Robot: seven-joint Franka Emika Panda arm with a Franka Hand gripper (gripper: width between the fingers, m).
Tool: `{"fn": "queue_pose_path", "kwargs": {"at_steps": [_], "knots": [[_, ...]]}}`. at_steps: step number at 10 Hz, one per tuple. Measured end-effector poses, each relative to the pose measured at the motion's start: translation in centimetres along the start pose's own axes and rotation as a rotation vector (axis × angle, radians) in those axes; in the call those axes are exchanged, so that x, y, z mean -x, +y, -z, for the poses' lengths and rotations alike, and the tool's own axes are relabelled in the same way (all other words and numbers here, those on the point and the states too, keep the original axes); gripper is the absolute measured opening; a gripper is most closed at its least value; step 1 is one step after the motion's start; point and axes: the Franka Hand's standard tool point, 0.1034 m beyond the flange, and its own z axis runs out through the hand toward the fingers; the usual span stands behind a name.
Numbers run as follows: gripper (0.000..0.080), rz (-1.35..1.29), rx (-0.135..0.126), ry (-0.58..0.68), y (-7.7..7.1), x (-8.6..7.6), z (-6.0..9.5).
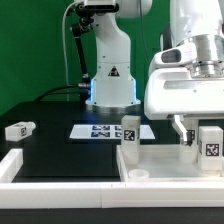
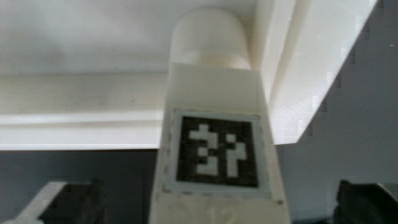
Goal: Assemble square table
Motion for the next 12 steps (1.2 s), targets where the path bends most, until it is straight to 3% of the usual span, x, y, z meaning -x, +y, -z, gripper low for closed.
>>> {"fn": "queue_pose_path", "kwargs": {"at_steps": [2, 3, 4, 6, 8, 11, 12], "knots": [[0.0649, -0.001, -0.001, -0.008, 0.0, 0.1, 0.0], [0.0649, -0.016, -0.025, -0.123, -0.4, 0.4, 0.3], [0.0649, -0.04, -0.046, -0.189, -0.9, -0.5, 1.4], [0.0649, -0.065, -0.06, -0.269, -1.1, -0.9, 1.3], [0.0649, -0.064, -0.073, -0.393, -1.1, -0.1, 0.9], [0.0649, -0.053, -0.06, -0.455, 1.0, -0.6, 0.6], [0.0649, -0.047, -0.059, -0.456, 0.9, -0.6, 0.6]]}}
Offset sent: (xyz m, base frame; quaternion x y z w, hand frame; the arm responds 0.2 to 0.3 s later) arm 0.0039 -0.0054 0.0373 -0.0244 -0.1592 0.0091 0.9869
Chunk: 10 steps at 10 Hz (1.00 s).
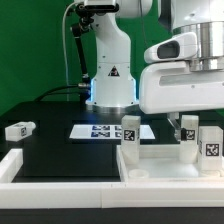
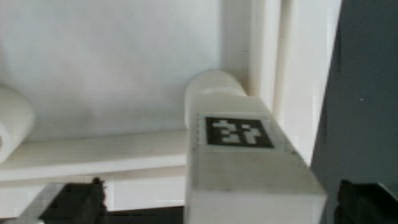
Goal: Assemble square table
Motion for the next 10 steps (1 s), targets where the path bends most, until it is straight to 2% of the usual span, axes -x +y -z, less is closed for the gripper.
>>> {"fn": "queue_pose_path", "kwargs": {"at_steps": [3, 4, 5, 6, 7, 8, 9, 10], "knots": [[0.0649, -0.003, -0.001, -0.008, 0.1, 0.0, 0.0], [0.0649, -0.026, -0.018, -0.099, 0.4, 0.1, 0.3], [0.0649, -0.026, -0.015, -0.069, 0.7, -1.0, 0.4], [0.056, -0.025, -0.014, -0.07, 0.6, -0.7, 0.2], [0.0425, -0.06, -0.013, -0.071, 0.7, -0.7, 0.2], [0.0425, -0.072, -0.013, -0.071, 0.7, -0.7, 0.2], [0.029, -0.147, -0.01, -0.072, 0.7, -0.7, 0.2], [0.0291, -0.226, -0.007, -0.072, 0.7, -0.7, 0.2]]}}
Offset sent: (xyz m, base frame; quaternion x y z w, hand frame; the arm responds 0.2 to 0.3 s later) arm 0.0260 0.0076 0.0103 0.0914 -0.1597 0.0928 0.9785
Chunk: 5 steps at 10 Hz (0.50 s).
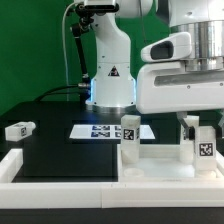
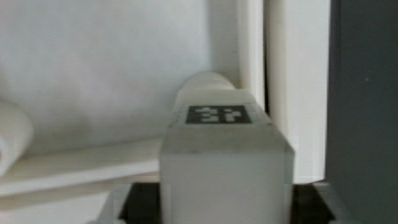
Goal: Assemble square table
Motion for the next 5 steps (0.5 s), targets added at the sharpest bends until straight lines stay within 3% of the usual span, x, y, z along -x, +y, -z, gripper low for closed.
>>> {"fn": "queue_pose_path", "kwargs": {"at_steps": [3, 5], "knots": [[0.0291, -0.217, 0.0, -0.002, 0.0, 0.1, -0.1], [0.0291, -0.525, 0.005, -0.037, -1.0, 0.5, -0.1]]}}
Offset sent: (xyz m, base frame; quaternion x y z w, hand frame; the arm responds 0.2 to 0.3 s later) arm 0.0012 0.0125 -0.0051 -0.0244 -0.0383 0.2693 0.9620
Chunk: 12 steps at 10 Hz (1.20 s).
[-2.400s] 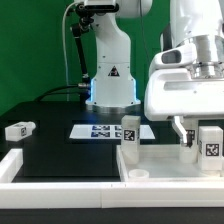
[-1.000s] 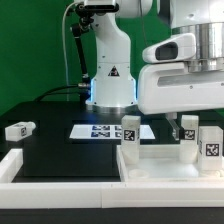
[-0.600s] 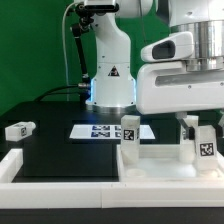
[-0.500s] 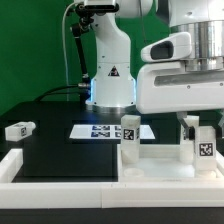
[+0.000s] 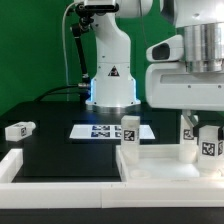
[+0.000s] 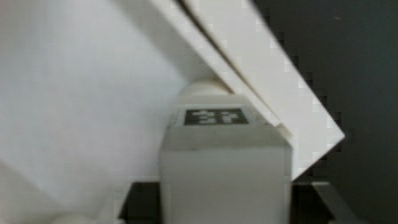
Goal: Assemble square table
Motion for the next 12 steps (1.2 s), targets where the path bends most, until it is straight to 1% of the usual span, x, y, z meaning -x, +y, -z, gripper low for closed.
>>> {"fn": "queue_pose_path", "kwargs": {"at_steps": [1, 2, 4, 5, 6, 7, 8, 9, 10, 11, 12], "knots": [[0.0291, -0.165, -0.016, -0.016, -0.02, 0.0, -0.1], [0.0291, -0.331, -0.05, -0.018, -0.29, -0.28, -0.24], [0.0291, -0.583, -0.078, -0.022, -0.32, -0.43, -0.34], [0.0291, -0.638, -0.081, -0.028, -0.24, -0.54, -0.3], [0.034, -0.671, -0.079, -0.029, -0.27, -0.46, -0.35], [0.034, -0.655, -0.078, -0.028, -0.23, -0.46, -0.42], [0.0525, -0.63, -0.078, -0.027, -0.21, -0.47, -0.44], [0.0525, -0.577, -0.067, -0.02, -0.16, -0.37, -0.48], [0.0627, -0.378, -0.038, 0.012, -0.16, -0.22, -0.58], [0.0643, -0.204, -0.034, 0.033, -0.27, -0.24, -0.79], [0.0643, -0.171, -0.033, 0.034, -0.19, -0.35, -0.81]]}}
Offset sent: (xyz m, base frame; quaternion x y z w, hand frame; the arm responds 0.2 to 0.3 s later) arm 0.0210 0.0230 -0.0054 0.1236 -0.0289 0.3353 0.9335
